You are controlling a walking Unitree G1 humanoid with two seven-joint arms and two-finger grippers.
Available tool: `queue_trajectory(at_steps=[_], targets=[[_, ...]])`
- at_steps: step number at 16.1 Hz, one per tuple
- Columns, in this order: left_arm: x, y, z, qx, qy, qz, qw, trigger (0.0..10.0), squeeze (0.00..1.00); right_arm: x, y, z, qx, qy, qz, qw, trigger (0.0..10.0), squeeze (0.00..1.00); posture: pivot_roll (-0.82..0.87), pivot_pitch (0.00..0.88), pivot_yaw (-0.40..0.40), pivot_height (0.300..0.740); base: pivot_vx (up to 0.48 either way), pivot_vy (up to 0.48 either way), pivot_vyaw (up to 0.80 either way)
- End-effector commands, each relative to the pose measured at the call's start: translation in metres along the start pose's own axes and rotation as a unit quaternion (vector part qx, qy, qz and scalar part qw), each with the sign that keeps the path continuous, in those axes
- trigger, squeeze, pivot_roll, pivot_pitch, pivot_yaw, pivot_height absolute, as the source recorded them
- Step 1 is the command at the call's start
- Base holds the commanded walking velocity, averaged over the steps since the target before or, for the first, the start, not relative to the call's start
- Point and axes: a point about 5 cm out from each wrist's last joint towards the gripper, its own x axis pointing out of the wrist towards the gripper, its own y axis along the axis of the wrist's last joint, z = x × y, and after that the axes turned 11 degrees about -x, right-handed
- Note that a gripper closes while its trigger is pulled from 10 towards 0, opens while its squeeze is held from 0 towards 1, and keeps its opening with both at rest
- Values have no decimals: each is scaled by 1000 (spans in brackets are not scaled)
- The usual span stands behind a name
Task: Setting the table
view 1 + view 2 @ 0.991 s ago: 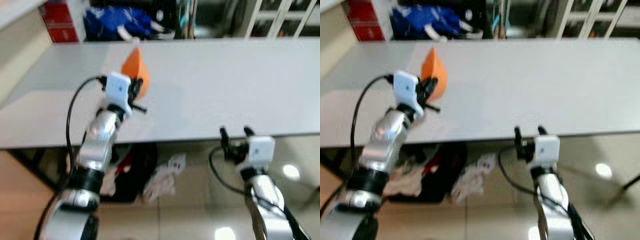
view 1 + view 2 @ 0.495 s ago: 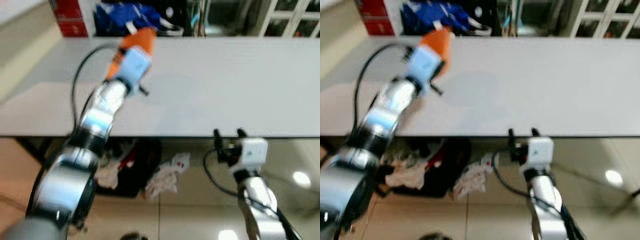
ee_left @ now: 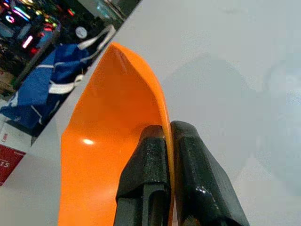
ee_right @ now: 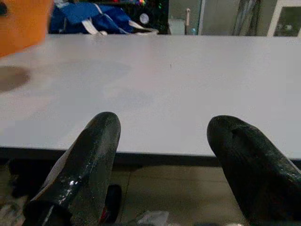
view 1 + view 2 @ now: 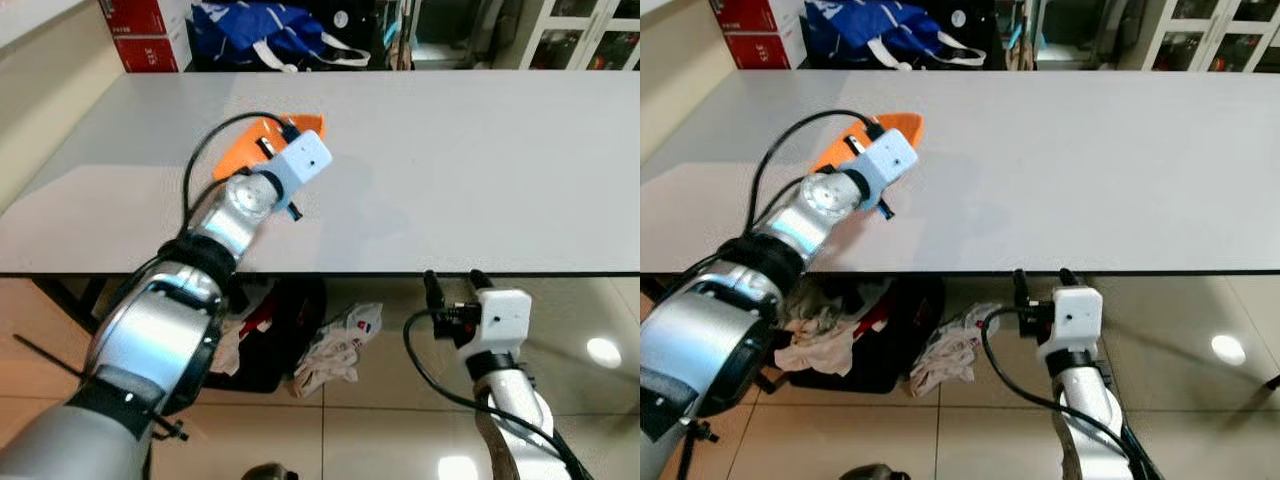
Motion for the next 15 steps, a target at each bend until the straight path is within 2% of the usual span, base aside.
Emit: queue_trajectory(at_steps=[1,4,7,15], targets=[[2,14,-4,18,11,14,1000,0,0,-1,9,-1,0,12,14,1000,10000,0,-77,0,77,740,0,0,0],[8,16,14,28,-1,3,1000,0,0,-9,15,5,-18,43,15,999,10000,0,-111,0,78,740,0,0,0],[11,20,26,37,-10,-1,999,0,0,-12,18,11,-19,38,11,999,10000,0,-128,0,84,740,0,0,0],[11,3,37,65,-28,-33,997,0,0,-15,20,-5,3,45,3,999,10000,0,-127,0,92,740,0,0,0]])
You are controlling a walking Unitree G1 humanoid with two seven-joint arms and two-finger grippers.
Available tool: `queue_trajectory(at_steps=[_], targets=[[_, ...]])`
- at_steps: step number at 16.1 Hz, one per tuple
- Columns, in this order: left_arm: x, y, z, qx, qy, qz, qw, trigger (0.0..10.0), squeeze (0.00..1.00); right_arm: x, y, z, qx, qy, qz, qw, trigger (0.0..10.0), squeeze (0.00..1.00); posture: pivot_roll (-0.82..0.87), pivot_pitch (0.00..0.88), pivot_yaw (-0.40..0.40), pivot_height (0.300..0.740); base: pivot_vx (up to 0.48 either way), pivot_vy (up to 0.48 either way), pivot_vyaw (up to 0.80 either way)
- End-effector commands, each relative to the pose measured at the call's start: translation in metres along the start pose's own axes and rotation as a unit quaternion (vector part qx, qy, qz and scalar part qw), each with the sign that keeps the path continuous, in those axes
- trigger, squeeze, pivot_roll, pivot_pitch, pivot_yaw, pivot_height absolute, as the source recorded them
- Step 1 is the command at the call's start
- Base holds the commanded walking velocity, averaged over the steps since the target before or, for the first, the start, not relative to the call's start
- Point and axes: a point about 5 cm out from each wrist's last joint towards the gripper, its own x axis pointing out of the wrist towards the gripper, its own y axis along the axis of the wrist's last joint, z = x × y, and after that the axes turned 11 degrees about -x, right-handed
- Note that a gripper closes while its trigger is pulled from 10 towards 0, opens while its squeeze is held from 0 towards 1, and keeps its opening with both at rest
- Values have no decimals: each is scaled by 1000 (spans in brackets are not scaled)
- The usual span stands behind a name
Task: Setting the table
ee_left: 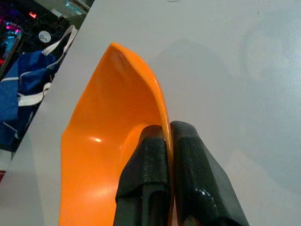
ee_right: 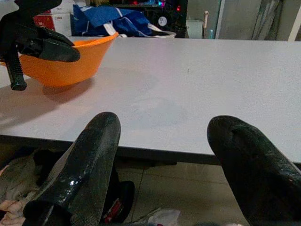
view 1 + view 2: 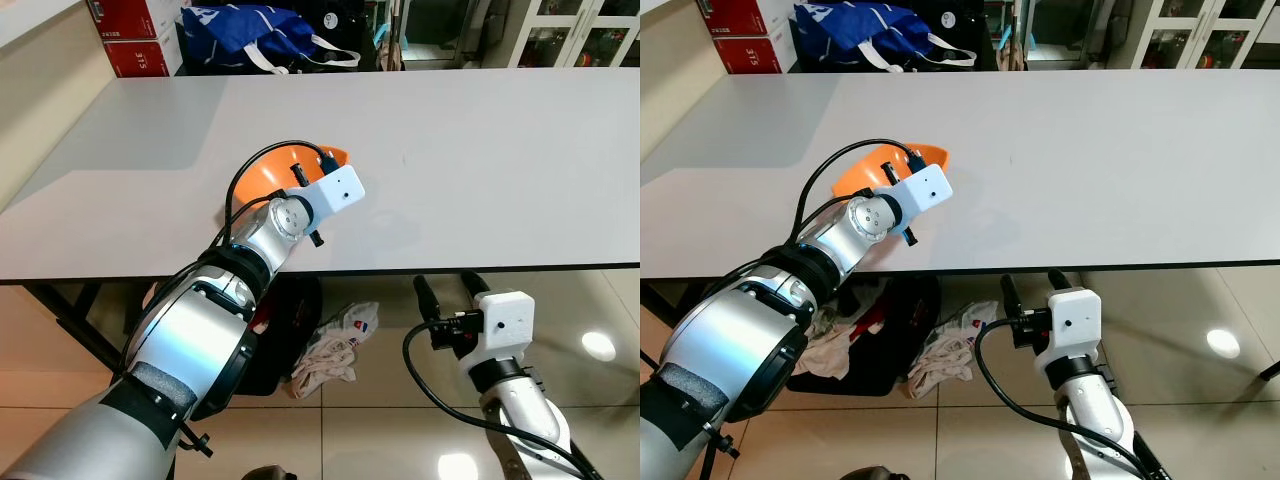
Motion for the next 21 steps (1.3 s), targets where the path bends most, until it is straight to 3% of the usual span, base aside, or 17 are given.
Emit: queue_trajectory(at_steps=[1,8,9,12,13,17,21], targets=[[0,1,-3,19,8,-1,1000,0,0,-1,4,-2,4,-1,5,1000,10000,0,-128,0,93,740,0,0,0],[0,-8,6,61,-3,-18,998,0,0,-2,3,-4,8,-5,0,1000,10000,0,-132,0,98,740,0,0,0],[0,-10,8,59,-3,-22,998,10000,0,-3,2,-4,8,-5,-1,1000,10000,0,-132,0,99,740,0,0,0],[-1,-9,0,18,20,-13,1000,10000,0,-3,1,-4,8,-6,-3,1000,10000,0,-132,0,97,740,0,0,0],[0,-8,1,23,16,-12,1000,10000,0,-3,1,-4,8,-5,-3,1000,10000,0,-130,0,92,740,0,0,0],[1,-14,19,129,-33,-18,991,10000,0,-2,1,-4,7,-4,-3,1000,10000,0,-128,0,95,740,0,0,0],[1,-11,18,130,-24,-16,991,10000,0,-2,1,-6,9,-3,-3,1000,10000,0,-126,0,98,740,0,0,0]])
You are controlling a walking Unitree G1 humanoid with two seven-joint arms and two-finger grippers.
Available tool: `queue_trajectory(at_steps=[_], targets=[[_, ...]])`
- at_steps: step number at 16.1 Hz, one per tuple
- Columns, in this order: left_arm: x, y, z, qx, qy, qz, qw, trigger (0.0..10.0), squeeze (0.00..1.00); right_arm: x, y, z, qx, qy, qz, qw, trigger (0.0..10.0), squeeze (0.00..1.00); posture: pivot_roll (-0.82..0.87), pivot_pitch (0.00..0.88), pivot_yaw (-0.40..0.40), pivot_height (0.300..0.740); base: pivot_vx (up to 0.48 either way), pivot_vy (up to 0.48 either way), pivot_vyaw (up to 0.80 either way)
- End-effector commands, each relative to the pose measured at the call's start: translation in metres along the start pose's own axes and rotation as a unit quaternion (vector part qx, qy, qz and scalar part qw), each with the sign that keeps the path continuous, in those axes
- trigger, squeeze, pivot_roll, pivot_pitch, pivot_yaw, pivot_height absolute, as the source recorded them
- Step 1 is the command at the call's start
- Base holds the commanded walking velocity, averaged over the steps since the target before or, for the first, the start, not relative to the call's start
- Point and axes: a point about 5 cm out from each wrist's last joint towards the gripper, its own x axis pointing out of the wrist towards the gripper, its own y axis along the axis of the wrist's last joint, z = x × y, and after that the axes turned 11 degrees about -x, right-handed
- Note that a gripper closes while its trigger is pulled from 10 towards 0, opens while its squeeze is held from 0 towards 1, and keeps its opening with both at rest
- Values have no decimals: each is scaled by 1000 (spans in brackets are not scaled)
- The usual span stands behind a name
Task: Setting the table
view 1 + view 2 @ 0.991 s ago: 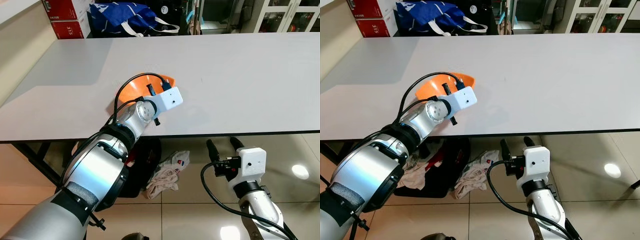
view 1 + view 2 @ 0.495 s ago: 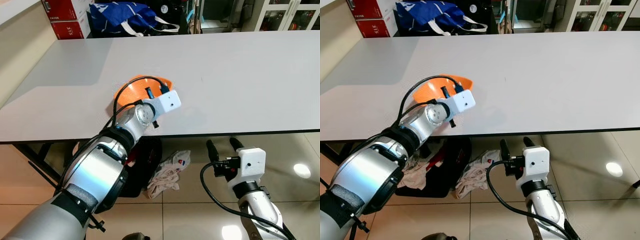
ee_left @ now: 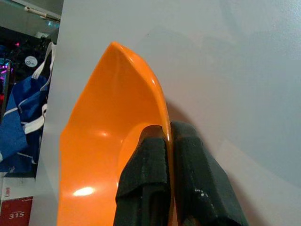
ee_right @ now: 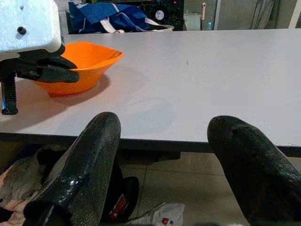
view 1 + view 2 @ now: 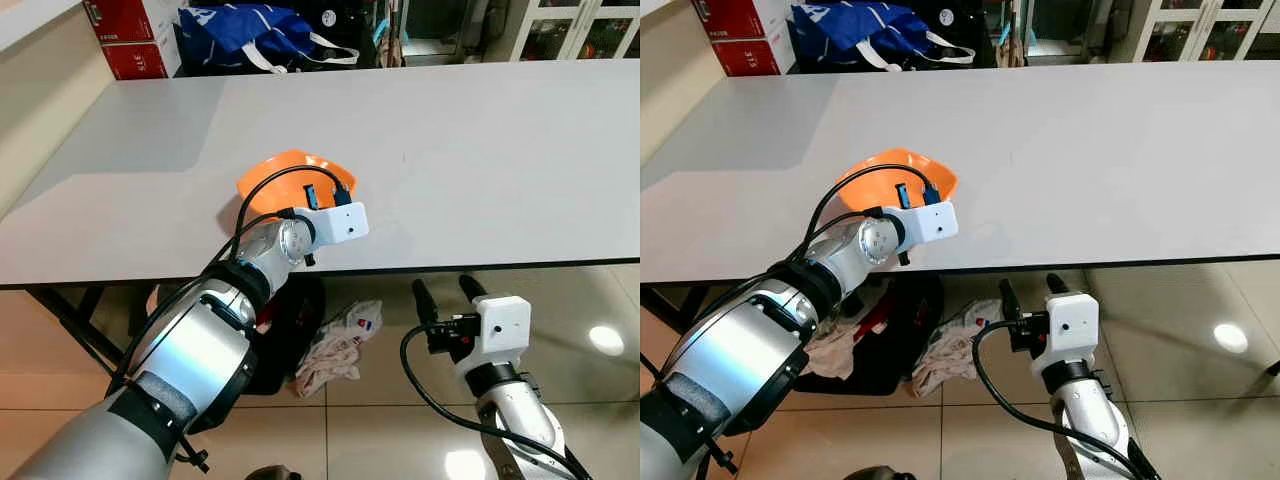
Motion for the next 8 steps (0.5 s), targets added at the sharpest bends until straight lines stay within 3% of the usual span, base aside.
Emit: queue_trajectory(at_steps=[1,8], targets=[[0,3,-5,4,10,4,1000,10000,1000,0,3,0,0,-1,4,1000,10000,0,-127,0,95,740,0,0,0],[0,6,-6,-6,12,9,1000,10000,1000,2,2,1,-3,2,3,1000,10000,0,-124,0,89,740,0,0,0]])
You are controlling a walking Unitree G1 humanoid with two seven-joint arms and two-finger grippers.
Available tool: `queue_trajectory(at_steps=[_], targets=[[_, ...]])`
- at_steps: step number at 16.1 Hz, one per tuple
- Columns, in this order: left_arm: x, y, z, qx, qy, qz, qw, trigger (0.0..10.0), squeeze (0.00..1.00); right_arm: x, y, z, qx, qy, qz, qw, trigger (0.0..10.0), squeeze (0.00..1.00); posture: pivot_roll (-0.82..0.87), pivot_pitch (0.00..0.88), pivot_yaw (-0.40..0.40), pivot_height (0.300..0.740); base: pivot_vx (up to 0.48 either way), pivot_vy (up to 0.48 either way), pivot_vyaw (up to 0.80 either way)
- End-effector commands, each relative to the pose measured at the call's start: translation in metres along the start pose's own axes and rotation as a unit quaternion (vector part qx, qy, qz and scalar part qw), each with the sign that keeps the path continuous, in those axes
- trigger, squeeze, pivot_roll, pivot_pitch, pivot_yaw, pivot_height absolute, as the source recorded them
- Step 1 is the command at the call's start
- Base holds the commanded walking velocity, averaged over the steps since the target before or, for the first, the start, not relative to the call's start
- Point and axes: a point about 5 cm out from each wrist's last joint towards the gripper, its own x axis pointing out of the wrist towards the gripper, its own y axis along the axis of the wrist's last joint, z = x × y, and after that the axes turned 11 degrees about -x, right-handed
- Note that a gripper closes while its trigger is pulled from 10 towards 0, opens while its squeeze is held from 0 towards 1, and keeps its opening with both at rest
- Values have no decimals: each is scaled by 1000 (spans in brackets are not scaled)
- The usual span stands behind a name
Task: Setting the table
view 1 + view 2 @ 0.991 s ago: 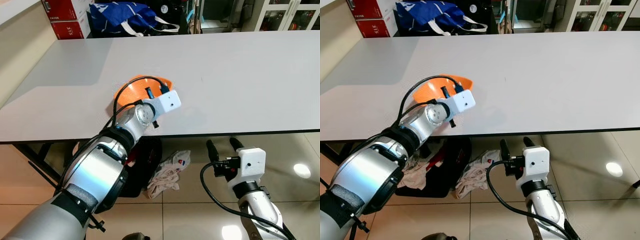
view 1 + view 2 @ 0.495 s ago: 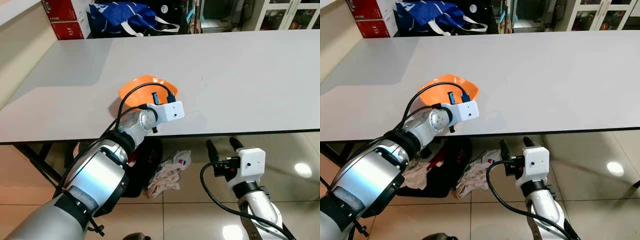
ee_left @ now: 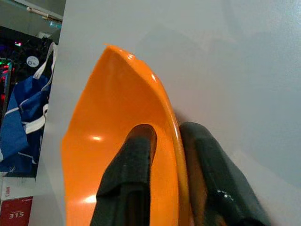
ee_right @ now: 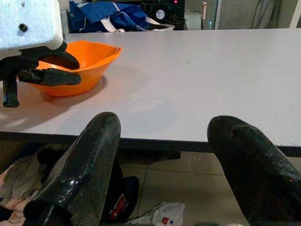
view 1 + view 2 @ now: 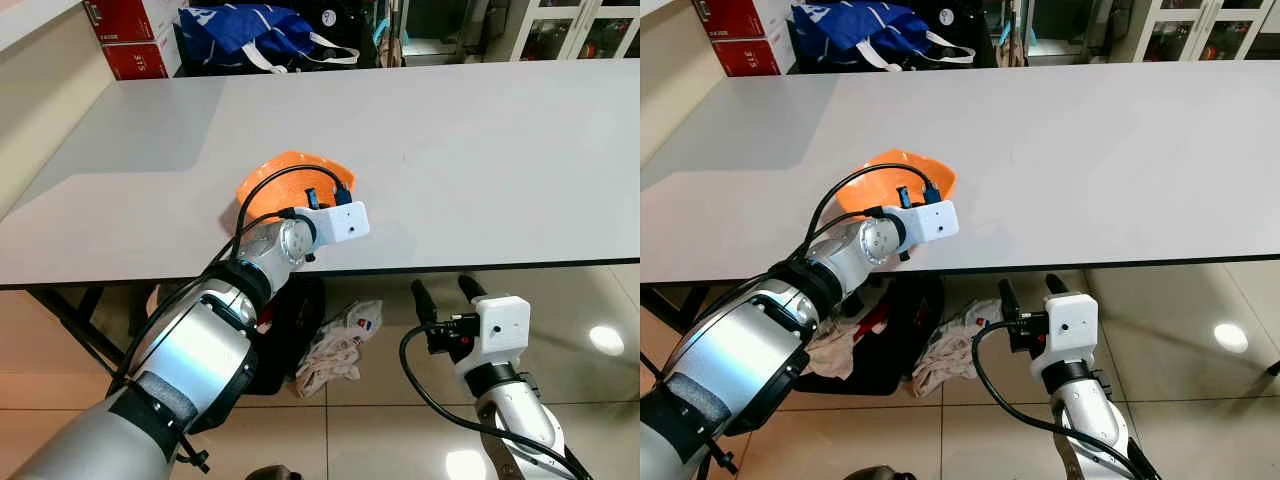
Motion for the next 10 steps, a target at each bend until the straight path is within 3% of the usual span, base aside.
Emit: queue_trajectory(at_steps=[1,10], targets=[[0,5,-6,-4,10,7,1000,10000,1000,2,1,1,-2,1,3,1000,10000,0,-123,0,90,740,0,0,0],[0,11,-10,-14,10,17,1000,10000,1000,4,0,0,-4,4,3,1000,10000,0,-113,0,86,740,0,0,0]])
